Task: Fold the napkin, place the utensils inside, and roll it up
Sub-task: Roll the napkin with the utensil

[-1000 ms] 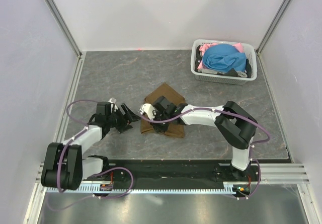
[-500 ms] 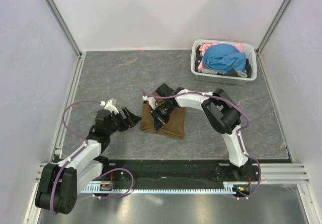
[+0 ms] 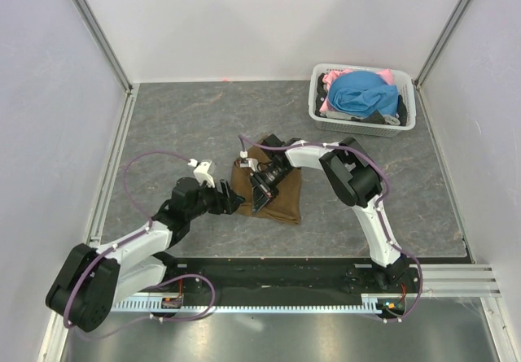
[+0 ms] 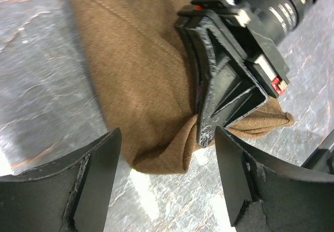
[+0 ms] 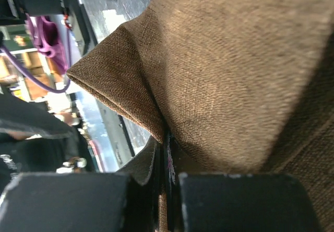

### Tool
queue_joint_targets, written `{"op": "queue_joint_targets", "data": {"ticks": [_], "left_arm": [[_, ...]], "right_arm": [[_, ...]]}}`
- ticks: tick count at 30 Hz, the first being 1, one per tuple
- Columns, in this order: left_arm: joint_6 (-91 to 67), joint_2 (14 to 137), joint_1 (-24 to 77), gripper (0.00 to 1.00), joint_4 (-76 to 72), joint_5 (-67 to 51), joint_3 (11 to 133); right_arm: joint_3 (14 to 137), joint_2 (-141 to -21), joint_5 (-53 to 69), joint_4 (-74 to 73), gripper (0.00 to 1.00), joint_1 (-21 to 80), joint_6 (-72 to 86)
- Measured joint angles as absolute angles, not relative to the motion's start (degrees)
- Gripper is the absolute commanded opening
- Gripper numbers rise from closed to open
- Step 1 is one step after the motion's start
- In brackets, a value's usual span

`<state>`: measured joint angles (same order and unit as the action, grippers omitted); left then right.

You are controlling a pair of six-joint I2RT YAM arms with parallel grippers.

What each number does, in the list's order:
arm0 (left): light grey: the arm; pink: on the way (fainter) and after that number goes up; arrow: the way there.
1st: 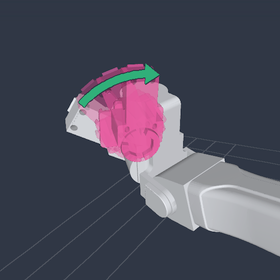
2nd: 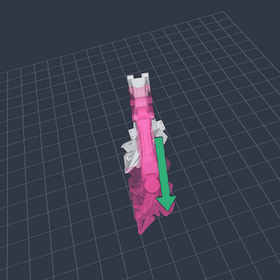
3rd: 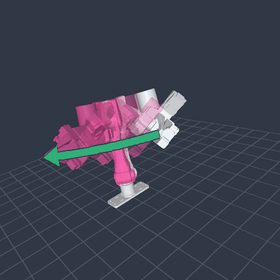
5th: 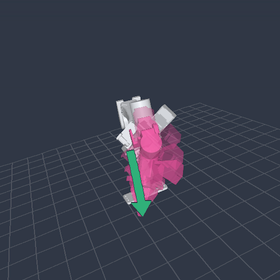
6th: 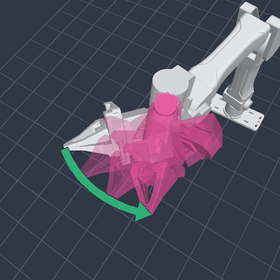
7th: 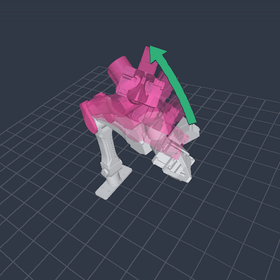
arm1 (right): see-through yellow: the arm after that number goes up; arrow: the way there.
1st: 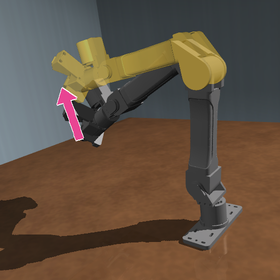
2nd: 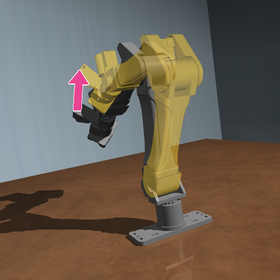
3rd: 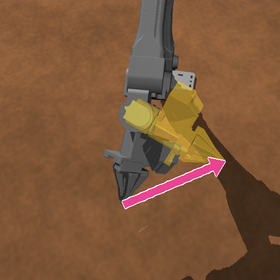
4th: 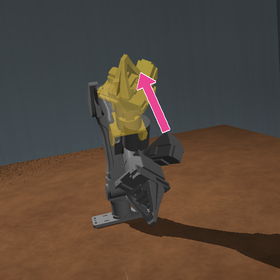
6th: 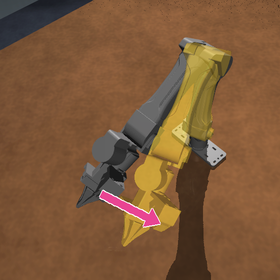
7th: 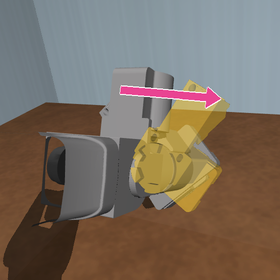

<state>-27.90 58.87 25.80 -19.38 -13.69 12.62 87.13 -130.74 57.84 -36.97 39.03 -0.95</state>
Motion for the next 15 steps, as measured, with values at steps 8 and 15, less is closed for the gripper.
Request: {"op": "queue_joint_targets", "data": {"ticks": [8, 15], "left_arm": [[-26.2, 63.5, 28.6, 0.73, -20.8, -13.6, 14.2], [-26.0, 64.3, 29.7, 0.65, -21.2, -13.6, 14.2]], "right_arm": [[87.6, -132.5, 60.9, -37.4, 0.0, 38.0, 0.6], [88.5, -133.8, 62.9, -38.3, 0.0, 37.6, 1.3]]}}
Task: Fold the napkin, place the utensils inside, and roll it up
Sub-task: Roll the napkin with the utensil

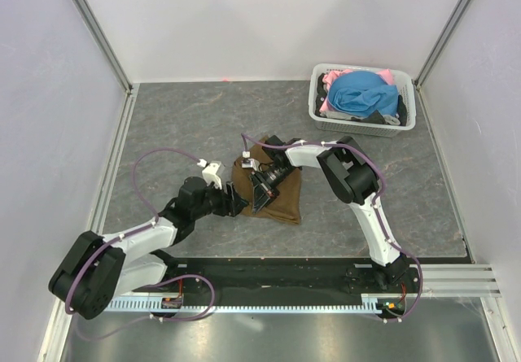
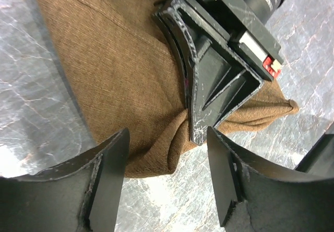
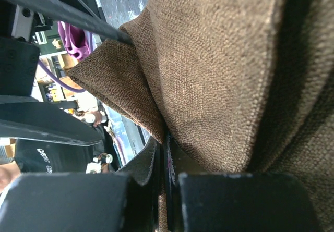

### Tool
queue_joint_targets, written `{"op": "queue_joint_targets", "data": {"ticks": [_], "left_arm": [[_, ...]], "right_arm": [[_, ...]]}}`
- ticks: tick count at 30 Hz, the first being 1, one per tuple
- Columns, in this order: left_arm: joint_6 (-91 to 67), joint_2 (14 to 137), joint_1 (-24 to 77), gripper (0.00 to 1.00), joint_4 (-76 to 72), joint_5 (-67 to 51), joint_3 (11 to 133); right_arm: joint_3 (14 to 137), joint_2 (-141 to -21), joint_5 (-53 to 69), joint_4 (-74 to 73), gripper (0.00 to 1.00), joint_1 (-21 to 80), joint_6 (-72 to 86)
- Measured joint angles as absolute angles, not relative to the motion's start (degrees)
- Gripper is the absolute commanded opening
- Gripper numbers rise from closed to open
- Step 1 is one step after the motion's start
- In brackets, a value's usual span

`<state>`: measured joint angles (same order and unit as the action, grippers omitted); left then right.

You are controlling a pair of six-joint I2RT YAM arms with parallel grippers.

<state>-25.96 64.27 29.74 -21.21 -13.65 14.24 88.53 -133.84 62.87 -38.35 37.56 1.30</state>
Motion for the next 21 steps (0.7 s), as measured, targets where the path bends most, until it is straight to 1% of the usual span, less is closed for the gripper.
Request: {"op": "queue_joint_targets", "data": {"ticks": [2, 5, 6, 8, 9, 11, 12, 15, 18, 19, 21], "left_arm": [[-25.9, 64.7, 30.2, 0.65, -21.2, -13.7, 14.2], [-26.0, 65.2, 30.7, 0.58, -21.3, -13.7, 14.2], [-26.0, 65.4, 30.9, 0.51, -21.3, -13.6, 14.2], [-26.0, 65.8, 31.1, 0.41, -21.4, -13.6, 14.2], [-26.0, 66.1, 31.3, 0.32, -21.4, -13.5, 14.2], [-26.2, 66.6, 31.4, 0.22, -21.3, -13.0, 14.2], [-26.2, 66.9, 31.4, 0.12, -21.3, -12.4, 14.2], [-27.4, 67.9, 31.4, 0.02, -21.1, -11.0, 14.2], [-28.8, 67.9, 31.6, 0.02, -21.2, -9.6, 14.1], [-29.6, 67.9, 31.6, 0.02, -21.1, -9.1, 14.1], [-30.7, 67.9, 31.6, 0.02, -20.6, -8.0, 14.2]], "right_arm": [[88.6, -134.0, 63.2, -38.5, 0.0, 37.5, 1.4], [88.7, -134.1, 63.2, -38.5, 0.0, 37.5, 1.5], [88.7, -134.1, 63.3, -38.5, 0.0, 37.4, 1.6], [88.7, -134.1, 63.4, -38.4, 0.0, 37.4, 1.6], [88.7, -134.1, 63.4, -38.4, 0.0, 37.4, 1.6], [88.7, -134.1, 63.4, -38.4, 0.0, 37.4, 2.0], [88.7, -134.1, 63.4, -38.3, 0.0, 37.4, 2.2], [88.6, -134.1, 63.8, -37.8, 0.0, 37.3, 3.0], [88.6, -134.1, 63.8, -36.8, 0.12, 37.2, 3.7], [88.6, -134.1, 63.8, -36.5, 0.21, 37.1, 4.0], [88.5, -134.0, 63.9, -36.2, 0.31, 37.0, 4.6]]}}
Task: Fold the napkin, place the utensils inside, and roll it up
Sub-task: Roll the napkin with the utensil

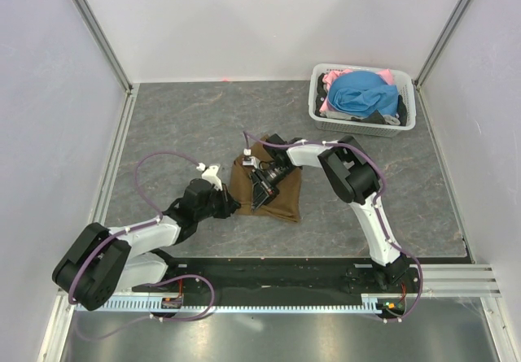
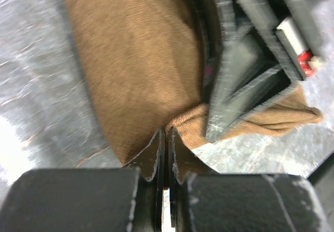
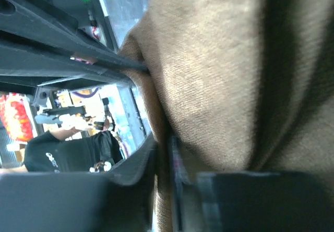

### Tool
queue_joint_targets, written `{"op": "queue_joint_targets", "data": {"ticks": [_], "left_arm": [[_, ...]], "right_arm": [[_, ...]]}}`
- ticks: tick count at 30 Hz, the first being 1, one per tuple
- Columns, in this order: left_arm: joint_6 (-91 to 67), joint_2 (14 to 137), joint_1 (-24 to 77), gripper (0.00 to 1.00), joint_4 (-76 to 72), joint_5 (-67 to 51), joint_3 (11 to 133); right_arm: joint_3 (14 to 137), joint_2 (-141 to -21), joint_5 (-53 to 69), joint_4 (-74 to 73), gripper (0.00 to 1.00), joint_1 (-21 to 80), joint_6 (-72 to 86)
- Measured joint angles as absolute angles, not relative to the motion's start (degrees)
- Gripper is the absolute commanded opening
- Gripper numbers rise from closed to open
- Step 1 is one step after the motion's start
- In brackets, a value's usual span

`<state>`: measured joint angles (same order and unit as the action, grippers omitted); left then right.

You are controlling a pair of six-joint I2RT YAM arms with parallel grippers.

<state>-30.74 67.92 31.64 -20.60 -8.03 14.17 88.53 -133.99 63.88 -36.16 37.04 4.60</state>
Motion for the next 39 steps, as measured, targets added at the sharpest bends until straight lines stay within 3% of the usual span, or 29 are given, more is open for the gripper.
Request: {"op": "queue_joint_targets", "data": {"ticks": [2, 4, 15, 25, 39], "left_arm": [[-31.9, 67.9, 31.6, 0.02, -18.8, -7.0, 14.4], [-33.1, 68.0, 31.6, 0.02, -16.4, -6.2, 15.3], [-37.3, 72.0, 28.3, 0.02, -5.8, -11.0, 22.5], [-37.8, 78.0, 21.6, 0.02, 1.0, -22.6, 28.3], [-37.7, 81.6, 17.3, 0.02, 4.3, -29.5, 30.1]], "right_arm": [[87.9, -133.1, 64.0, -35.7, 0.46, 36.9, 5.0], [86.2, -130.5, 62.6, -35.0, 0.53, 36.8, 5.0], [71.4, -111.8, 49.9, -27.1, 0.76, 35.7, 2.2], [57.5, -94.8, 25.7, -14.9, 0.79, 43.0, -1.0], [51.9, -91.7, 1.9, -9.9, 0.75, 56.9, -7.9]]}}
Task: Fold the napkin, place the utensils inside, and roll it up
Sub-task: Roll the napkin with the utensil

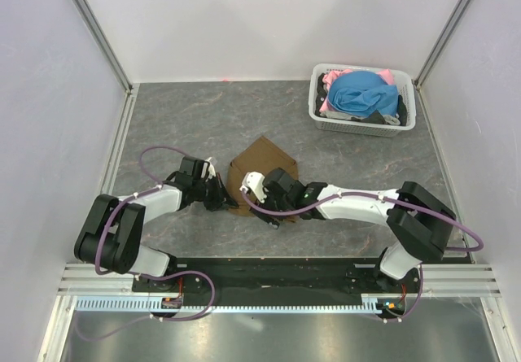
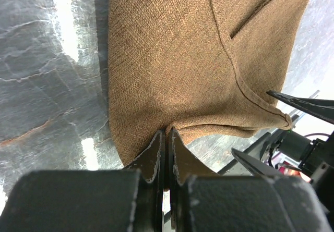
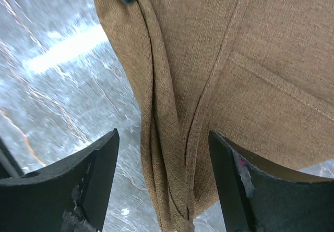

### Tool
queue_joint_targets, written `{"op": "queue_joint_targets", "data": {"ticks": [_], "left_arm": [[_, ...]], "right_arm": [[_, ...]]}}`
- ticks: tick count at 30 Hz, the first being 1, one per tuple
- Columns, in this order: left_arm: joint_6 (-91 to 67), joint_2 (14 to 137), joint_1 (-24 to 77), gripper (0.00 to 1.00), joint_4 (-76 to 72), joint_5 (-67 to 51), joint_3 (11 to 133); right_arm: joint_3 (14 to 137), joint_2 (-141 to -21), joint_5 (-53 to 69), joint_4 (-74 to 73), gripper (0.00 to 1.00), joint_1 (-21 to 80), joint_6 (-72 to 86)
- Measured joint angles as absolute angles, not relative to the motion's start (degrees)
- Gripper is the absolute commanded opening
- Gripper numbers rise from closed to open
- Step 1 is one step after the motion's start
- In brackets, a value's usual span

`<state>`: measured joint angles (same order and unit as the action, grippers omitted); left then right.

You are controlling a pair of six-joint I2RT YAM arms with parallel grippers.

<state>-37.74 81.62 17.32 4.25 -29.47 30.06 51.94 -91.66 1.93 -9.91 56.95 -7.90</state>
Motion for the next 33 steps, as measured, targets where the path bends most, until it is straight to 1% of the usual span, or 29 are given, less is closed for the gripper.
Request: {"op": "queue_joint_targets", "data": {"ticks": [2, 5, 6, 8, 13, 14, 16, 17, 19, 20, 21, 22, 23, 24, 25, 27, 28, 30, 31, 33], "left_arm": [[-37.7, 82.0, 17.1, 0.02, 4.3, -30.1, 30.1], [-37.7, 82.2, 17.0, 0.02, 4.3, -30.4, 30.1], [-37.7, 82.3, 16.9, 0.02, 4.3, -30.5, 30.2], [-37.7, 82.5, 16.8, 0.02, 4.2, -30.7, 30.2], [-37.7, 82.6, 16.7, 0.02, 4.2, -31.4, 30.2], [-37.7, 82.6, 16.7, 0.02, 4.2, -31.6, 30.2], [-37.7, 82.8, 16.6, 0.02, 4.2, -31.8, 30.2], [-37.7, 82.9, 16.6, 0.02, 4.2, -31.9, 30.2], [-37.7, 83.0, 16.4, 0.02, 4.2, -32.2, 30.2], [-37.7, 83.0, 16.4, 0.02, 4.1, -32.2, 30.2], [-37.7, 83.0, 16.4, 0.05, 4.1, -32.4, 30.2], [-37.7, 83.0, 16.4, 0.11, 4.0, -32.6, 30.2], [-37.7, 83.0, 16.4, 0.14, 3.9, -32.8, 30.2], [-37.6, 82.9, 16.4, 0.19, 3.8, -32.9, 30.2], [-37.5, 82.7, 16.4, 0.26, 3.9, -32.9, 30.3], [-37.2, 82.0, 16.4, 0.34, 3.8, -32.9, 30.4], [-37.1, 81.3, 16.4, 0.4, 3.8, -32.8, 30.4], [-36.7, 79.2, 16.4, 0.46, 3.7, -32.4, 30.5], [-36.4, 78.0, 16.4, 0.52, 3.7, -31.9, 30.5], [-35.9, 75.7, 16.4, 0.58, 3.6, -31.2, 30.6]], "right_arm": [[51.5, -91.7, 0.1, -9.9, 0.73, 57.9, -8.6], [51.2, -91.8, -1.5, -10.0, 0.61, 59.0, -9.3], [51.2, -92.0, -1.8, -9.9, 0.54, 59.1, -9.4], [51.2, -92.8, -2.3, -9.9, 0.49, 59.5, -9.6], [51.3, -95.7, -4.1, -10.1, 0.45, 59.5, -9.5], [51.5, -95.8, -4.5, -10.0, 0.41, 59.5, -9.5], [51.7, -96.1, -4.8, -9.9, 0.36, 59.5, -9.6], [51.7, -96.3, -4.8, -9.9, 0.3, 59.5, -9.6], [52.1, -96.6, -4.5, -10.0, 0.23, 59.4, -9.8], [52.4, -96.8, -4.1, -10.4, 0.15, 59.3, -9.8], [52.7, -97.0, -3.8, -10.7, 0.11, 59.1, -10.0], [53.2, -97.2, -3.2, -11.4, 0.08, 58.8, -10.0], [54.0, -97.4, -2.3, -12.3, 0.04, 58.4, -10.1], [54.7, -97.8, -1.0, -13.3, 0.02, 57.8, -10.1], [55.6, -98.1, 0.7, -14.5, 0.01, 57.2, -10.0], [57.4, -99.0, 4.3, -16.7, 0.0, 55.8, -9.8], [58.3, -99.6, 6.8, -17.9, 0.0, 54.9, -9.6], [60.1, -100.8, 11.7, -20.1, 0.0, 53.1, -9.3], [61.0, -101.5, 14.3, -21.3, 0.0, 52.2, -9.2], [62.6, -102.9, 18.5, -23.4, 0.0, 50.6, -9.2]]}}
